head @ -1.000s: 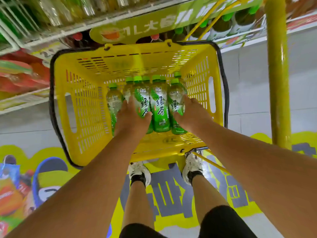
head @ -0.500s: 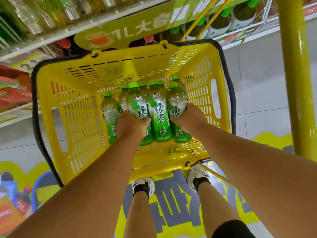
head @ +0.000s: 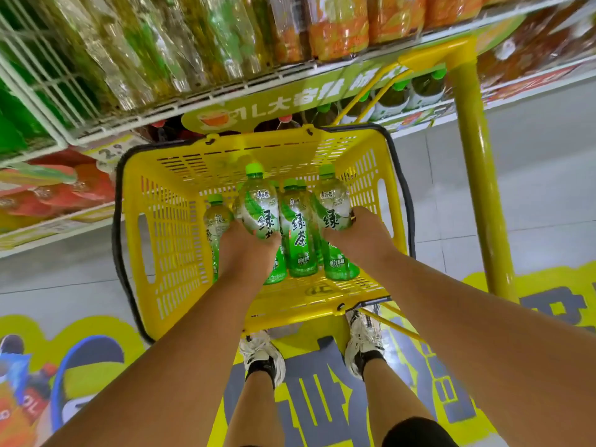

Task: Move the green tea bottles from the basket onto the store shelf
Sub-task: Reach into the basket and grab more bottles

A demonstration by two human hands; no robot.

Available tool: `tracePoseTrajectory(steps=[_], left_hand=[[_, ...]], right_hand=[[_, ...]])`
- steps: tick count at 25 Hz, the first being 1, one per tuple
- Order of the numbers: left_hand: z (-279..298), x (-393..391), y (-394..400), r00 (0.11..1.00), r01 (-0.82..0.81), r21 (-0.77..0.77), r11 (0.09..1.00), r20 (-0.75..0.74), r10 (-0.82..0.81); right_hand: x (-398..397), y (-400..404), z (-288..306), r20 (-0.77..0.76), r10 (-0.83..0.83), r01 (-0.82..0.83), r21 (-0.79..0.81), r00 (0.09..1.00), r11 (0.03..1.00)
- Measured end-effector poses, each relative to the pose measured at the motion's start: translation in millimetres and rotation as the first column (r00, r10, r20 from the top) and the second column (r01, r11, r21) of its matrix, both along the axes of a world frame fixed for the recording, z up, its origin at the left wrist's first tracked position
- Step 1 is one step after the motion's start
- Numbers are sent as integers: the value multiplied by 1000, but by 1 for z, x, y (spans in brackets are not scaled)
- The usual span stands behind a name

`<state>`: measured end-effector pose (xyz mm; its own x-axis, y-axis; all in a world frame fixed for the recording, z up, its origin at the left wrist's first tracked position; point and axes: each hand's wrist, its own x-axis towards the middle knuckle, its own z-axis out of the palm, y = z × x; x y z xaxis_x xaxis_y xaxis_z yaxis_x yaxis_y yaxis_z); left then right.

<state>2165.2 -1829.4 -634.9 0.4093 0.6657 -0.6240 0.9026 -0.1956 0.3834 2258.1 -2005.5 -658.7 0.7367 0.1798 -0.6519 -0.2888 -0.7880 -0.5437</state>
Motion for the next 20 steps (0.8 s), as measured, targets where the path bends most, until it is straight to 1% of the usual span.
tracePoseTrajectory(steps=[5,10,13,16,20], left_hand=[[89,-11,1,987,1,27,1000,160,-5],[215,-15,-7,959,-33,31,999,283,23],[297,-20,-9,925,-35,12,999,378,28],[367,-27,-11,880,-34,31,999,475,15],[455,-26,-4,807,-66,62,996,590,16]], right_hand=[[-2,-11,91,64,-49,43,101,997,994],[-10,-10,212,83,-113,95,194,990,977],[-9,-4,295,101,-157,128,250,982,960],[-7,-1,370,132,-187,136,322,974,937],[-3,10,466,206,-168,74,399,964,914]])
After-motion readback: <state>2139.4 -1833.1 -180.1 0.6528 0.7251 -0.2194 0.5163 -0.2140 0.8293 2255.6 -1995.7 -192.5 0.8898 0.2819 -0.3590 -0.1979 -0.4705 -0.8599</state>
